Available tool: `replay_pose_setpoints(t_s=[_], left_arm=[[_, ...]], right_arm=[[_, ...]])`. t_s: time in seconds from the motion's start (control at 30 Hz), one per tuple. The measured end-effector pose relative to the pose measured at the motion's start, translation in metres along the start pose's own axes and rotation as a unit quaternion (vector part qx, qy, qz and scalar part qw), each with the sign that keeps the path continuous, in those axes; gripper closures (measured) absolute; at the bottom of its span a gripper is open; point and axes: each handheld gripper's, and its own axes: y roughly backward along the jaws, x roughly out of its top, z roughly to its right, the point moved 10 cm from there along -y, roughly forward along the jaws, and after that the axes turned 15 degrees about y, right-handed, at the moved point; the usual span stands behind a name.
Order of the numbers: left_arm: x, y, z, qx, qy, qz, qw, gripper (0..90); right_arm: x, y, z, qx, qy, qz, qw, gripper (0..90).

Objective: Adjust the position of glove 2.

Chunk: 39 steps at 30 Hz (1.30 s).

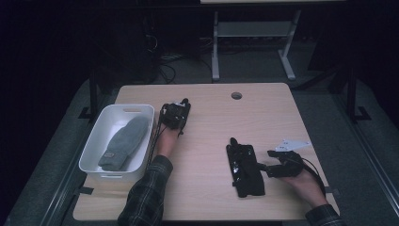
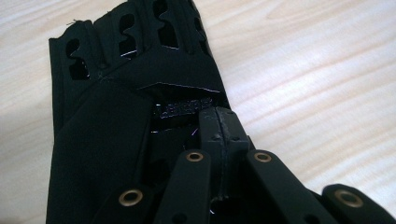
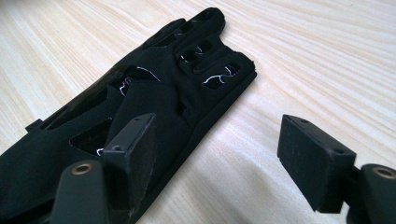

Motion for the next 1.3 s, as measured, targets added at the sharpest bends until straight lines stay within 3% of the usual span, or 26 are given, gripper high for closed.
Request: replay_pose_setpoints(t_s=[0.3,0.37,0.8,1.07,1.3], left_arm=[[-0.018,0.011,0.02,-0.033,-0.01,-0.01,0.9993,89.5],[-0.026,0.016,0.028,-0.047,-0.015,-0.014,0.9987,89.5],[-0.055,0.032,0.062,-0.087,-0.028,-0.023,0.9956,89.5],[-0.076,0.042,0.095,-0.124,-0.048,-0.031,0.9906,89.5],[-0.092,0.05,0.123,-0.155,-0.072,-0.037,0.9846,89.6]], right_arm=[[0.004,-0.002,0.001,-0.001,0.0,0.004,1.0,25.8],[0.004,-0.002,0.0,-0.001,0.001,0.005,1.0,25.6],[0.004,-0.002,-0.001,0.001,0.01,-0.001,0.9999,24.6],[0.004,-0.002,-0.002,0.001,0.012,-0.002,0.9999,24.6],[0.004,-0.003,-0.002,0.001,0.012,-0.002,0.9999,24.6]])
